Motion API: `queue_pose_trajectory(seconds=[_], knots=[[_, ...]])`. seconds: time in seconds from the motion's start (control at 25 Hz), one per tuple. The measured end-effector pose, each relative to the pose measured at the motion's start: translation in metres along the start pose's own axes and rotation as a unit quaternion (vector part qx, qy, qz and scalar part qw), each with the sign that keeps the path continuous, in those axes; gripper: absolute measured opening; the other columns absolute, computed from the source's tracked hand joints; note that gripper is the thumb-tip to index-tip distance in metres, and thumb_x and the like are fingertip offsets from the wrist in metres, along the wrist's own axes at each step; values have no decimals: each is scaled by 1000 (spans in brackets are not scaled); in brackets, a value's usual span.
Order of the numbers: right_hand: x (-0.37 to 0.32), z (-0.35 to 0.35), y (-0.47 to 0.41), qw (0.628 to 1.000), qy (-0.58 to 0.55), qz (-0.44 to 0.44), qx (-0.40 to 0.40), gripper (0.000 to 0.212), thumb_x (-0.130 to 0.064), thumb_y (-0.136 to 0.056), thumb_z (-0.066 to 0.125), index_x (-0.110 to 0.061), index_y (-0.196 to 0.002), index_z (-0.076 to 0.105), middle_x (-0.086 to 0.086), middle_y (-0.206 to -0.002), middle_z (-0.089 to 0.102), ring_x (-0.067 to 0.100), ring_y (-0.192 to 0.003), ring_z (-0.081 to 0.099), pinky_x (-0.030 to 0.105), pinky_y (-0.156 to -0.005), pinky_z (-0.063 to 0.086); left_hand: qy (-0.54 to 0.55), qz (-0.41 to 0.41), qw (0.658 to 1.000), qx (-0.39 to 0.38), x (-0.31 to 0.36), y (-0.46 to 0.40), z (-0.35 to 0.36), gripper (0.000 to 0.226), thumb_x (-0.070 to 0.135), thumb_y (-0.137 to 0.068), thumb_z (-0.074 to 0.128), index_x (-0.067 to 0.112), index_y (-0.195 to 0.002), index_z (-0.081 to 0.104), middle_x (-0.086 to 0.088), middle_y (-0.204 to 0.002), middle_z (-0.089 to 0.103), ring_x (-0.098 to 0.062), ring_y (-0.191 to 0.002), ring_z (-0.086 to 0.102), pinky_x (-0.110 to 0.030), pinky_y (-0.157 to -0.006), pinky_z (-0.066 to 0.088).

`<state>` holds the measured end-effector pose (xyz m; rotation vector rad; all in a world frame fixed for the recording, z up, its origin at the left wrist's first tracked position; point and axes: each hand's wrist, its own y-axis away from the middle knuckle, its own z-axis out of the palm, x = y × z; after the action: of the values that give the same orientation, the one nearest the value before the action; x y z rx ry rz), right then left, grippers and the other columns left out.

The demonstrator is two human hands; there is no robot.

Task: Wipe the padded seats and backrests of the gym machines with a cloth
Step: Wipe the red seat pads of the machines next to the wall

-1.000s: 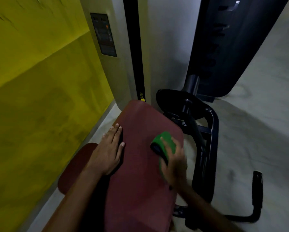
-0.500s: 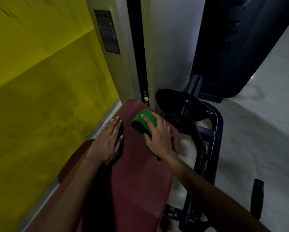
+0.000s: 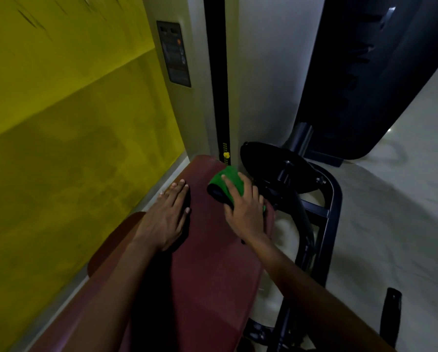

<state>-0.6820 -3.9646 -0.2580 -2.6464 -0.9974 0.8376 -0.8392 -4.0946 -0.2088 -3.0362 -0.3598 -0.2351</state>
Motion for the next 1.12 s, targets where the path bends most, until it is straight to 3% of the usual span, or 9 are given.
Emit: queue_pose_trajectory(seconds=[0.2, 0.28, 0.44, 0.52, 0.64, 0.72, 0.88, 1.0, 1.12], knots=[[13, -12, -55, 996, 15, 43, -72, 57, -29, -91, 53, -27, -144, 33, 11, -143, 32, 32, -120, 39, 52, -96, 39, 5, -1, 1000, 5, 0, -2, 1, 78, 50, -87, 4, 6, -150, 17, -11, -159, 12, -21, -146, 9, -28, -113, -1], [13, -10, -45, 996, -1, 64, -55, 58, -27, -91, 54, -27, -145, 33, 12, -144, 32, 33, -119, 40, 51, -95, 39, 1, 3, 1000, 8, 3, -3, 0, 78, 50, -88, 4, 5, -150, 18, -12, -158, 14, -22, -146, 10, -28, -113, -1], [28, 1, 27, 999, 17, 32, -8, 75, -21, -77, 67, -30, -144, 34, 13, -144, 36, 33, -112, 48, 50, -86, 45, -1, 2, 1000, 4, 4, -5, 0, 79, 51, -87, 1, 7, -151, 14, -10, -159, 11, -20, -146, 8, -27, -113, -2], [44, -2, 22, 999, 34, 11, -12, 74, -22, -78, 66, -30, -144, 33, 12, -143, 36, 32, -112, 48, 50, -86, 46, 3, 8, 1000, 2, 2, -8, 1, 79, 52, -87, 2, 7, -151, 14, -9, -159, 10, -15, -145, 4, -26, -113, -3], [52, -4, -5, 993, 43, 107, -41, 62, -27, -89, 56, -27, -145, 32, 11, -146, 31, 31, -118, 41, 49, -94, 40, 6, 10, 1000, 4, 0, -14, 4, 78, 52, -88, 4, 7, -150, 16, -9, -159, 11, -15, -145, 4, -27, -114, -1], [45, 0, 5, 986, 18, 163, -29, 61, -28, -90, 56, -26, -145, 32, 11, -146, 31, 31, -119, 40, 49, -96, 39, 0, 12, 1000, 5, 3, -20, 5, 79, 52, -88, 3, 6, -150, 16, -10, -159, 12, -18, -146, 7, -28, -114, 0], [44, 3, 53, 993, -1, 116, 0, 69, -20, -75, 72, -24, -137, 41, 16, -136, 43, 35, -106, 52, 52, -84, 49, -3, 24, 1000, -5, 3, -30, 4, 80, 53, -87, 1, 7, -151, 13, -9, -159, 8, -9, -142, -3, -26, -114, -3], [52, -9, 4, 990, -58, 128, -33, 56, -25, -85, 64, -20, -138, 45, 12, -136, 42, 32, -117, 46, 50, -95, 44, -16, 36, 999, -15, 5, -45, 4, 79, 52, -86, 0, 9, -151, 11, -8, -160, 7, -11, -144, -2, -27, -115, -2], [37, -16, -78, 975, -184, 89, -89, 49, -29, -93, 56, -15, -138, 45, 9, -137, 44, 28, -125, 43, 40, -102, 39, -53, 53, 997, -2, 12, -63, 7, 75, 47, -89, 6, 5, -150, 20, -12, -158, 16, -25, -146, 12, -33, -115, 5]])
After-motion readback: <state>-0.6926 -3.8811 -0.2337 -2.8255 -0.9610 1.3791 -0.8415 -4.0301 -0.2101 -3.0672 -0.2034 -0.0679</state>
